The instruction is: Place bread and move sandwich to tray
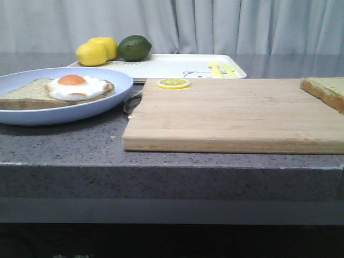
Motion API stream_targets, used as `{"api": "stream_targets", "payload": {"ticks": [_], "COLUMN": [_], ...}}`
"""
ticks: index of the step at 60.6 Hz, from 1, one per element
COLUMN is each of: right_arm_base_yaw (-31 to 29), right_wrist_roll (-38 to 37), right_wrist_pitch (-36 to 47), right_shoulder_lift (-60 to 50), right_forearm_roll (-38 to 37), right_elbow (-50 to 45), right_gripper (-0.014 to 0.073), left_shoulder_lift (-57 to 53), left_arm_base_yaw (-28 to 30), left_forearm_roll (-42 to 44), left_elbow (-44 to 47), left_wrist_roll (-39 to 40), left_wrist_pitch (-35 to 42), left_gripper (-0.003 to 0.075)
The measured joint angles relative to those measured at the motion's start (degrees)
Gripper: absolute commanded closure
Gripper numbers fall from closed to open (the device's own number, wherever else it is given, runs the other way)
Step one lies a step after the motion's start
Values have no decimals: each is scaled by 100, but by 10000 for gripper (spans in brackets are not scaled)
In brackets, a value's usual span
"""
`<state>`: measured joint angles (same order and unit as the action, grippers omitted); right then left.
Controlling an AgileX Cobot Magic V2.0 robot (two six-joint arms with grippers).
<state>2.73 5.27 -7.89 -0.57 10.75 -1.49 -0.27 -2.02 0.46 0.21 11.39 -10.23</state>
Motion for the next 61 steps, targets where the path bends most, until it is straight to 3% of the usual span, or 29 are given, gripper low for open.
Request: {"api": "stream_targets", "payload": {"ticks": [17, 23, 35, 44, 56, 61], "right_arm_base_yaw": [0, 0, 0, 0, 0, 0], "right_wrist_roll": [0, 0, 0, 0, 0, 0], "right_wrist_pitch": [407, 538, -292, -1192, -1464, -1477], "right_shoulder_lift": [0, 0, 68, 933, 2274, 2562], "right_forearm_roll": [11, 42, 92, 130, 150, 150], "right_elbow": [0, 93, 1382, 2529, 3257, 3320], "right_gripper": [652, 652, 652, 652, 646, 564], "left_shoulder_lift": [0, 0, 158, 1159, 2590, 2827], "left_arm_base_yaw": [0, 0, 0, 0, 0, 0], "left_forearm_roll": [0, 18, 1035, 1242, 1278, 1278], "left_elbow": [0, -80, -1394, -2464, -2851, -2851], "left_wrist_roll": [0, 0, -11, -18, -23, -32], "left_wrist_pitch": [1840, 2069, 754, -238, -542, -556], "left_gripper": [739, 739, 739, 739, 739, 731]}}
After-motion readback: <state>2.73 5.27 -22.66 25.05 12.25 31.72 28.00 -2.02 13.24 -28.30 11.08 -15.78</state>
